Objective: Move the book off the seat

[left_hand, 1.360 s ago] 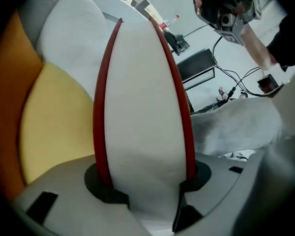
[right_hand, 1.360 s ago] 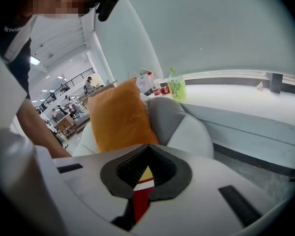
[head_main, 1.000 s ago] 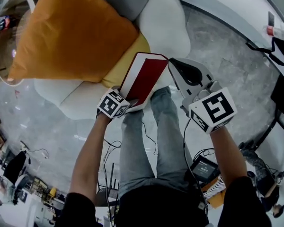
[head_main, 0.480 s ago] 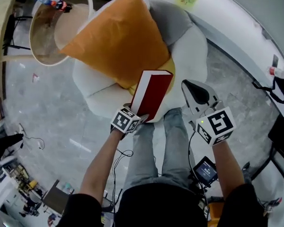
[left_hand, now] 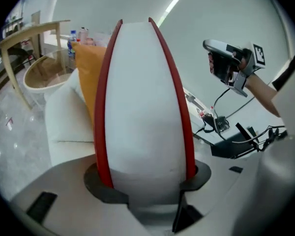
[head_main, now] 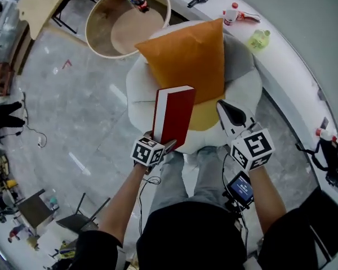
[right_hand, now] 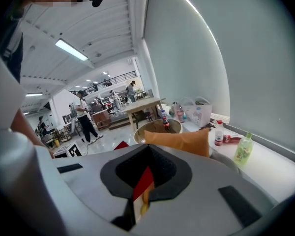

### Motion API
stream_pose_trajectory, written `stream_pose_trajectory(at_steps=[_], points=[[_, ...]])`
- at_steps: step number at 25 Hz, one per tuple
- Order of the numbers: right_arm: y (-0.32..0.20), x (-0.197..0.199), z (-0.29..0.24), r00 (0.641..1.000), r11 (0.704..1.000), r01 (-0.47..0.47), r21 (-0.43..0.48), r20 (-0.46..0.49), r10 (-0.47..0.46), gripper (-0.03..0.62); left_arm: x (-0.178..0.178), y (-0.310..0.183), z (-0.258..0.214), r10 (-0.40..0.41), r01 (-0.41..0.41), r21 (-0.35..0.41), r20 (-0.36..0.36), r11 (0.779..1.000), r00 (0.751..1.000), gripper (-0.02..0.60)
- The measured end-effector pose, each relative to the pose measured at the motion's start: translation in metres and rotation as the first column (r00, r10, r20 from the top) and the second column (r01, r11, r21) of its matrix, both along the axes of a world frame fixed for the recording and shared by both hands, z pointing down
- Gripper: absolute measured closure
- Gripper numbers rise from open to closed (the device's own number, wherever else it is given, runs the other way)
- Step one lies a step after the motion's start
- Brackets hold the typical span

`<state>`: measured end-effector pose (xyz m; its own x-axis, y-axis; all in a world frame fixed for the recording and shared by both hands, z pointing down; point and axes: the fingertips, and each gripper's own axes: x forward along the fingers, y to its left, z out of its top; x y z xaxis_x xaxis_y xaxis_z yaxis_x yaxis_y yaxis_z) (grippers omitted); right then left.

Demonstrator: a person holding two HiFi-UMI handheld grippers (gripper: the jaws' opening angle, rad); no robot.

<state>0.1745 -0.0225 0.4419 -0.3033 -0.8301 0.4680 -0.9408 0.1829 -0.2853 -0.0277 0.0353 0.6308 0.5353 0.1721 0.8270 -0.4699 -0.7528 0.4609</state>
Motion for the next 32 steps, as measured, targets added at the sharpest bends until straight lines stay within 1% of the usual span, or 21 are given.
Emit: stream_pose_trajectory(at_steps=[2, 5, 7, 9, 13, 15, 17, 18, 19, 22, 24, 25, 27, 29, 32], points=[[-0.010, -0.020, -0.015, 0.998, 0.998, 0.058, 0.027, -0.001, -0.058, 0.586, -0.018, -0.003, -0.022, -0.076, 0.077, 0.036, -0.017, 0.996, 0.997, 0.330], [-0.025, -0.050, -0.039, 0.992, 0.990, 0.128, 0.062, -0.004, -0.128, 0.586, -0.049, -0.006, -0.052, -0.184, 0.186, 0.097, -0.027, 0.978, 0.983, 0.330], [-0.033, -0.074, -0.055, 0.986, 0.982, 0.169, 0.085, -0.013, -0.168, 0.586, -0.069, -0.006, -0.066, -0.257, 0.260, 0.110, -0.042, 0.959, 0.966, 0.330], [-0.039, -0.098, -0.067, 0.979, 0.974, 0.204, 0.100, -0.025, -0.202, 0.586, -0.089, -0.003, -0.078, -0.319, 0.324, 0.107, -0.065, 0.940, 0.946, 0.330], [-0.050, -0.144, -0.086, 0.967, 0.960, 0.256, 0.117, -0.042, -0.253, 0.586, -0.123, -0.001, -0.104, -0.404, 0.417, 0.120, -0.119, 0.901, 0.907, 0.330], [-0.055, -0.170, -0.095, 0.959, 0.951, 0.284, 0.124, -0.042, -0.281, 0.586, -0.144, -0.002, -0.119, -0.445, 0.464, 0.150, -0.146, 0.873, 0.884, 0.330], [-0.059, -0.200, -0.102, 0.950, 0.942, 0.312, 0.122, -0.045, -0.309, 0.586, -0.175, -0.007, -0.138, -0.488, 0.515, 0.196, -0.173, 0.834, 0.856, 0.330], [-0.060, -0.217, -0.104, 0.945, 0.938, 0.327, 0.119, -0.051, -0.323, 0.586, -0.193, -0.010, -0.148, -0.512, 0.544, 0.222, -0.187, 0.809, 0.838, 0.331], [-0.060, -0.234, -0.106, 0.939, 0.933, 0.343, 0.114, -0.060, -0.338, 0.586, -0.212, -0.012, -0.158, -0.537, 0.574, 0.246, -0.204, 0.781, 0.818, 0.330], [-0.061, -0.285, -0.111, 0.926, 0.921, 0.375, 0.108, -0.088, -0.367, 0.586, -0.276, -0.019, -0.190, -0.602, 0.657, 0.311, -0.264, 0.686, 0.754, 0.331], [-0.065, -0.318, -0.116, 0.920, 0.914, 0.390, 0.112, -0.094, -0.381, 0.586, -0.317, -0.025, -0.207, -0.636, 0.702, 0.338, -0.297, 0.627, 0.712, 0.331], [-0.068, -0.335, -0.119, 0.915, 0.909, 0.402, 0.115, -0.099, -0.392, 0.586, -0.335, -0.028, -0.213, -0.652, 0.721, 0.345, -0.309, 0.601, 0.692, 0.331], [-0.075, -0.367, -0.123, 0.901, 0.894, 0.430, 0.123, -0.116, -0.418, 0.586, -0.369, -0.031, -0.218, -0.679, 0.749, 0.352, -0.322, 0.561, 0.659, 0.331], [-0.079, -0.396, -0.126, 0.887, 0.879, 0.458, 0.134, -0.129, -0.443, 0.586, -0.398, -0.030, -0.219, -0.702, 0.768, 0.361, -0.321, 0.530, 0.636, 0.331], [-0.081, -0.430, -0.132, 0.866, 0.854, 0.499, 0.148, -0.134, -0.482, 0.586, -0.432, -0.025, -0.220, -0.733, 0.791, 0.373, -0.321, 0.485, 0.600, 0.331]])
